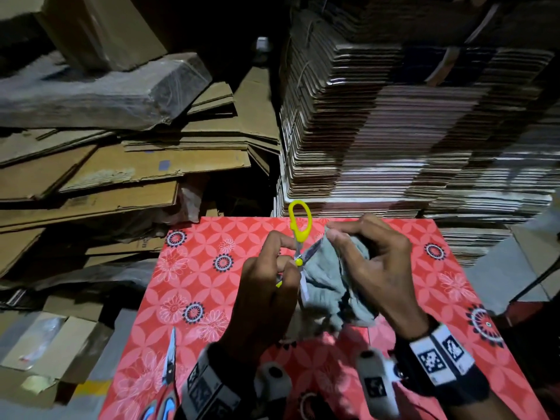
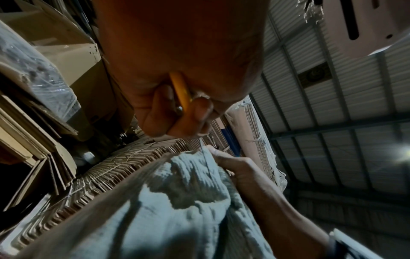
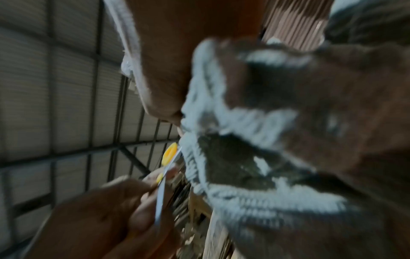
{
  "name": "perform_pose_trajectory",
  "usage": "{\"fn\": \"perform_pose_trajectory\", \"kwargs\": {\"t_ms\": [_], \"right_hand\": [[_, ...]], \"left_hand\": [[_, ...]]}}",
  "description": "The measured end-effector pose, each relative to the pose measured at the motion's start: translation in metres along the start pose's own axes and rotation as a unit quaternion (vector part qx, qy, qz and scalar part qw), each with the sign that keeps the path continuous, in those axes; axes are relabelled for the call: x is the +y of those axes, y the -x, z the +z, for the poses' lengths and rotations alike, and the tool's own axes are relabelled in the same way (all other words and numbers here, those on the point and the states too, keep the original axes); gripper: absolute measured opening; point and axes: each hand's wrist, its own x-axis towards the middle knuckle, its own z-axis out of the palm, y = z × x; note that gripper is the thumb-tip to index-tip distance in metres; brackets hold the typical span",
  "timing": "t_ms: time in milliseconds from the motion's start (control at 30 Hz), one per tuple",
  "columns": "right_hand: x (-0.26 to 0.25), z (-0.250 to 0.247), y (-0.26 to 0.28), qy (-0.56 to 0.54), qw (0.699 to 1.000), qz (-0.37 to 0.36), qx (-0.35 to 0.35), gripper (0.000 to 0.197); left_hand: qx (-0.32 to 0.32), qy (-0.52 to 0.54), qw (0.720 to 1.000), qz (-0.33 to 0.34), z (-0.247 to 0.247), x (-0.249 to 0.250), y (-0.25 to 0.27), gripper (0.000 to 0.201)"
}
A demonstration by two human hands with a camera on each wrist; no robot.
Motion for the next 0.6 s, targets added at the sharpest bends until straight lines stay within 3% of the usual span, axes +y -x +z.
{"fn": "perform_pose_trajectory", "kwargs": {"t_ms": [133, 233, 367, 600], "right_hand": [[-0.004, 0.003, 0.007, -0.003, 0.998, -0.020, -0.057, 0.007], [0.014, -0.017, -0.013, 0.005, 0.999, 0.032, -0.017, 0.004], [0.013, -0.036, -0.015, -0.070, 0.993, 0.083, 0.035, 0.007], [-0.018, -0.027, -0.003, -0.051, 0.999, 0.013, -0.003, 0.028]], "left_hand": [[-0.008, -0.002, 1.000, 0.017, 0.000, -0.002, 0.000, 0.019], [0.004, 0.007, 1.000, 0.012, 0.001, 0.000, -0.001, 0.023], [0.018, 0.017, 1.000, 0.018, -0.003, 0.000, -0.001, 0.019], [0.033, -0.001, 0.999, 0.025, 0.000, 0.000, -0.003, 0.024]]}}
